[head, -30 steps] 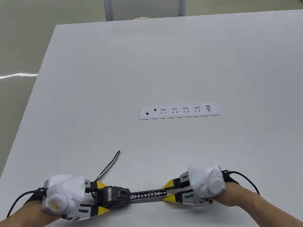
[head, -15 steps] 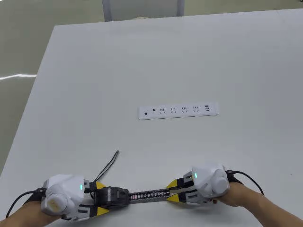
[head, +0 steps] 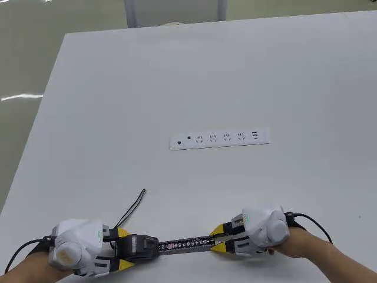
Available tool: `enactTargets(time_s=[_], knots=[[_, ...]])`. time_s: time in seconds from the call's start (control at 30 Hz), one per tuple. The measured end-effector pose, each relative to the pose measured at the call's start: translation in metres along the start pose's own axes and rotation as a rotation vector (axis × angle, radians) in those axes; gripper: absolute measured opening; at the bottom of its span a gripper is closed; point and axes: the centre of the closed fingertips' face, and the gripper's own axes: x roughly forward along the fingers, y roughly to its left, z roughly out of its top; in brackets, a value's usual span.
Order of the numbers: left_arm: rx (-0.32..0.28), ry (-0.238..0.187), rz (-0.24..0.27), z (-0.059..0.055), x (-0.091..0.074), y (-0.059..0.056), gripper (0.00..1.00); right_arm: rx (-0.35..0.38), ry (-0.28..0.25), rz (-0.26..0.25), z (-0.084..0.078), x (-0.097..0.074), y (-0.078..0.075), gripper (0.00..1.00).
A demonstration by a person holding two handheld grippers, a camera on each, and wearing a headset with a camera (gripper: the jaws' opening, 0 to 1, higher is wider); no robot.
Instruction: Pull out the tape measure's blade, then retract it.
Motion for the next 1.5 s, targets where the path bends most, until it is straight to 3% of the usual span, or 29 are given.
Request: enactTargets(time_s=[1.5], knots=[[-0.003,0.020,-0.006,0.002,0.002,-0.001,0.29,0.011,-0.006,-0.014,-0.015,-0.027,0.001,0.10]])
